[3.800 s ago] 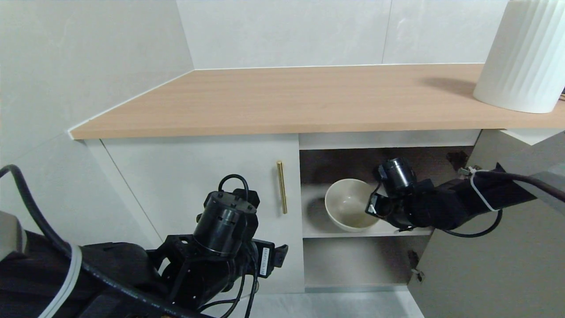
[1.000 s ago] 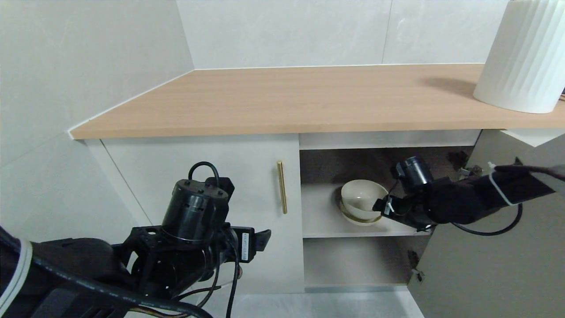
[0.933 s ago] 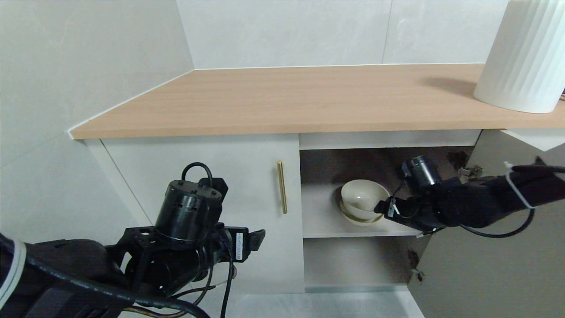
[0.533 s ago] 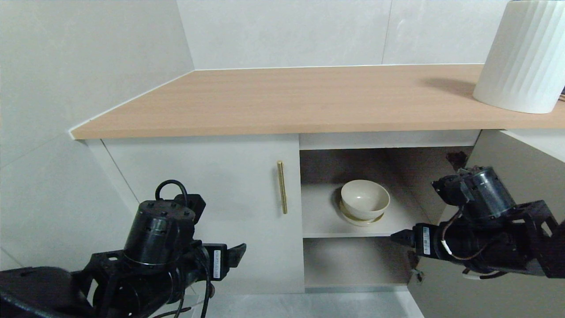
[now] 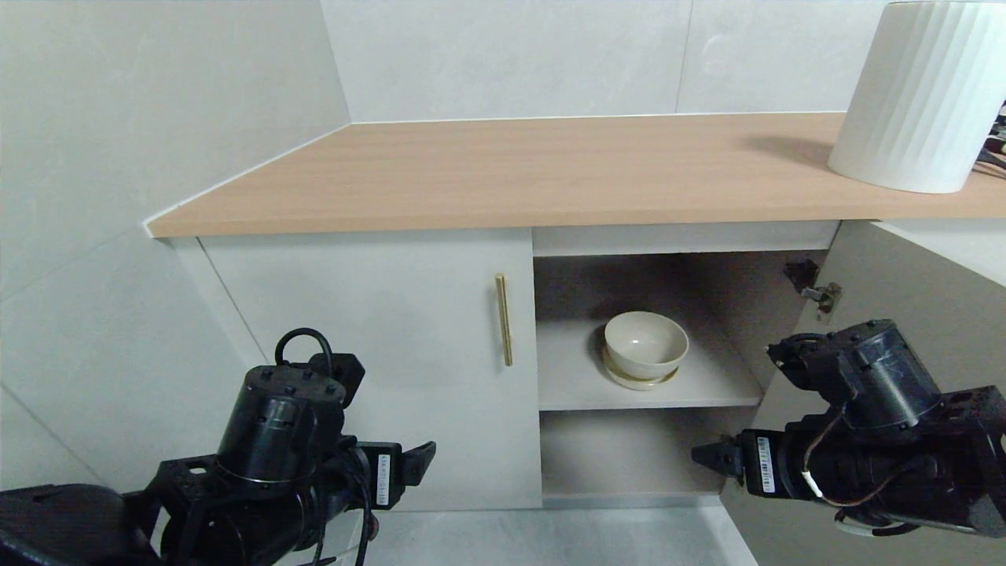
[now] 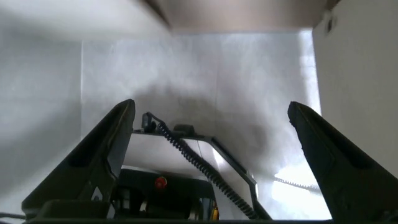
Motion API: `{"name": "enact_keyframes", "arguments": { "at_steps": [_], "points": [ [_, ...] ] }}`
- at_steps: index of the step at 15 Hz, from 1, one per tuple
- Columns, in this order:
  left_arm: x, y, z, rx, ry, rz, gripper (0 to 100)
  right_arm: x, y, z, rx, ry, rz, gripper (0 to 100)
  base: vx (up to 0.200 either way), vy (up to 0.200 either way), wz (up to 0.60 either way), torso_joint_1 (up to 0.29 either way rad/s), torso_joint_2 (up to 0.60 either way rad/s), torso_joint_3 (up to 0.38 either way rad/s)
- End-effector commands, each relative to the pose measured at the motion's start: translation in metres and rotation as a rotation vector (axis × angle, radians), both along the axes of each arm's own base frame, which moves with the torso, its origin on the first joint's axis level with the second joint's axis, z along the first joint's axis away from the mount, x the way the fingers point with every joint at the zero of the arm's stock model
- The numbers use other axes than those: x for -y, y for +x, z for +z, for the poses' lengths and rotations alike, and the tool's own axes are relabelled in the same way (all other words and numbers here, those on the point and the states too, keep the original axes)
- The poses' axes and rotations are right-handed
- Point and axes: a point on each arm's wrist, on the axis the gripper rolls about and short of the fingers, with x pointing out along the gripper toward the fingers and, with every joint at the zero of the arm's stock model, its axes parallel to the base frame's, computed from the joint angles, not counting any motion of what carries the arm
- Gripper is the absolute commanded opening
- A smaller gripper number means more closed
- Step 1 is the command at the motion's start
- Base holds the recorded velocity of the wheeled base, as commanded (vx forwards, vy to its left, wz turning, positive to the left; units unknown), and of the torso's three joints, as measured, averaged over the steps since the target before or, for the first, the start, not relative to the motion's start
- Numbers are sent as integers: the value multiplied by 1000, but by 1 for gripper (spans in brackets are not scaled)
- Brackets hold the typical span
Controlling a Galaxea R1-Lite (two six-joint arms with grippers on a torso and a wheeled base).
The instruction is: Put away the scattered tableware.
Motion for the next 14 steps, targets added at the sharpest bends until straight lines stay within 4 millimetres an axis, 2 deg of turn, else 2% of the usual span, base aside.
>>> {"name": "enact_keyframes", "arguments": {
  "at_steps": [1, 11, 14],
  "points": [
    [0, 0, 0, 1, 0, 0, 100, -1, 0, -2, -6, -4, 2, 100, -200, 0, 0, -12, 2, 7],
    [0, 0, 2, 6, -4, 0, 100, -1, 0, -7, -24, -17, 7, 100, -200, 0, 0, 0, 1, 3],
    [0, 0, 2, 6, -4, 0, 100, -1, 0, -8, -29, -21, 7, 100, 0, 0, 0, 0, 0, 0]
  ]
}}
